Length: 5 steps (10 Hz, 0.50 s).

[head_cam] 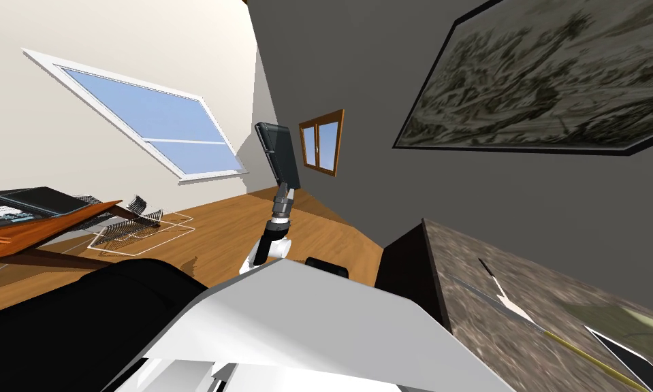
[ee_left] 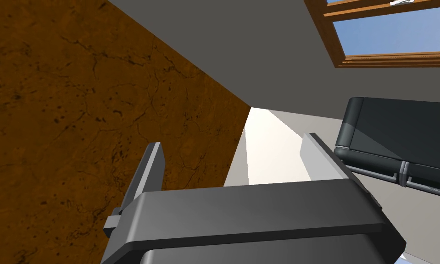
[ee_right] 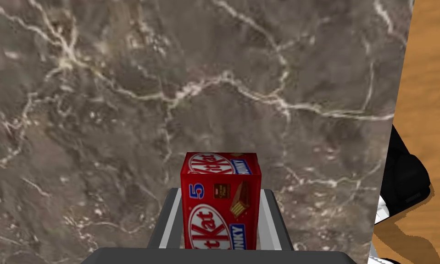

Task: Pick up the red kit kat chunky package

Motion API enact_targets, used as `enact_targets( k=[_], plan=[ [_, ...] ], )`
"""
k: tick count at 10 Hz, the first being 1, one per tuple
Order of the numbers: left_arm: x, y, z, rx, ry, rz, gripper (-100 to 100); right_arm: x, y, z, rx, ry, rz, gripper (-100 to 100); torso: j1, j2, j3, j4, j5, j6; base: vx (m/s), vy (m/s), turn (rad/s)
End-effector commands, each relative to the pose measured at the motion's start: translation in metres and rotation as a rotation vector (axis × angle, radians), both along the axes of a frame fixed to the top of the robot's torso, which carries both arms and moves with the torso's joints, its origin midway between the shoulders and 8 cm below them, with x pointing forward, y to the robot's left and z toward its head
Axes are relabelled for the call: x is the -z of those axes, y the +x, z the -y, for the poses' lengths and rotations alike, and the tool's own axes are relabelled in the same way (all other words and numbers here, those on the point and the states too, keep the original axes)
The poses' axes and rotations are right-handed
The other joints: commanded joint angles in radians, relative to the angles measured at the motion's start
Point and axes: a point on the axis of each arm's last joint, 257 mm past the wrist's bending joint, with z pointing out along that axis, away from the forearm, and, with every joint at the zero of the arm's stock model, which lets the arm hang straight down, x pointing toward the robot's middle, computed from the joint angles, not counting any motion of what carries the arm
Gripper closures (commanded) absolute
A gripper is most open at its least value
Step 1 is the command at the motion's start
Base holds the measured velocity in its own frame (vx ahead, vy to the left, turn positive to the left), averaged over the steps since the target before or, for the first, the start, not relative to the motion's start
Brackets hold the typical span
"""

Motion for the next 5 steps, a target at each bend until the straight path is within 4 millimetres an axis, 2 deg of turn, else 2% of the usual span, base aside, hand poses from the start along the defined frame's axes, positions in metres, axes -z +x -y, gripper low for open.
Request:
enact_targets(
  k=[1,4,5],
  plan=[
    [0.0,0.0,0.0,0.0,0.0,0.0,0,-0.0075,-0.0024,0.0075,-0.025,-0.018,0.002,100,0.0,0.0,0.0,0.0,0.0,0.0,0.049,0.013,-0.028],
    [0.0,0.0,0.0,0.0,0.0,0.0,0,-0.0068,-0.0022,0.0066,-0.012,-0.016,0.009,100,0.0,0.0,0.0,0.0,0.0,-0.001,0.024,0.005,-0.008],
    [0.0,0.0,0.0,0.0,0.0,0.0,0,-0.0069,-0.0018,0.0066,-0.012,-0.016,0.01,0,0.0,0.001,0.0,0.0,0.0,0.0,0.0,0.0,0.0]
  ],
)
